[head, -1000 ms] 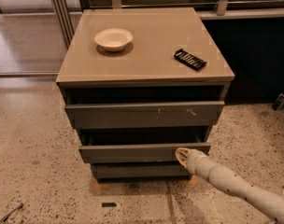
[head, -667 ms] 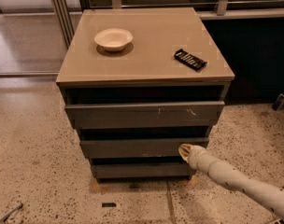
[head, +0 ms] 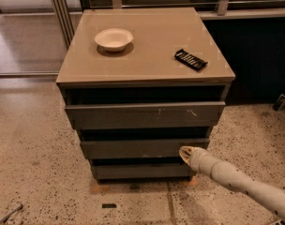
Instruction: Close middle drawer
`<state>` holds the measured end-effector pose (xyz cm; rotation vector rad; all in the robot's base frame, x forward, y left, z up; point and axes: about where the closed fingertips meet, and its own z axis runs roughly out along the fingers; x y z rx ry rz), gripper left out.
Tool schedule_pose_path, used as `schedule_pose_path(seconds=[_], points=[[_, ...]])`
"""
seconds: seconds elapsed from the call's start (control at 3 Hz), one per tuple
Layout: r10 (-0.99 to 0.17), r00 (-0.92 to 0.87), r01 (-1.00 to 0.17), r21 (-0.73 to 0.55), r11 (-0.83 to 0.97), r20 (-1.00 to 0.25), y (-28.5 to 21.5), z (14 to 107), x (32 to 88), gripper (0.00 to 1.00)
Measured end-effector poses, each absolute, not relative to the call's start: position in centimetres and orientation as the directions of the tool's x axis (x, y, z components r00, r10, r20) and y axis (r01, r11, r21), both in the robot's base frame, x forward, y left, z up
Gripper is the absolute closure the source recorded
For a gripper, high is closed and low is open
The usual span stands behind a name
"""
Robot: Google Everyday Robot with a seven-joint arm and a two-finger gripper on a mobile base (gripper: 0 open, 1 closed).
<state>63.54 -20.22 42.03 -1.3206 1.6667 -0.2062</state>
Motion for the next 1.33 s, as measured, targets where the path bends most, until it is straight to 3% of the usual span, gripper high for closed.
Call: schedule_pose_path(seconds=[1.0, 1.33], points=[[-0.793, 0.020, -0.890, -0.373, 0.264, -0.609, -20.0, 45.4, 55.5, 1.00], [-0.785, 0.026, -0.927, -0.309, 0.213, -0.619, -19.1, 45.0, 53.4, 0.82]])
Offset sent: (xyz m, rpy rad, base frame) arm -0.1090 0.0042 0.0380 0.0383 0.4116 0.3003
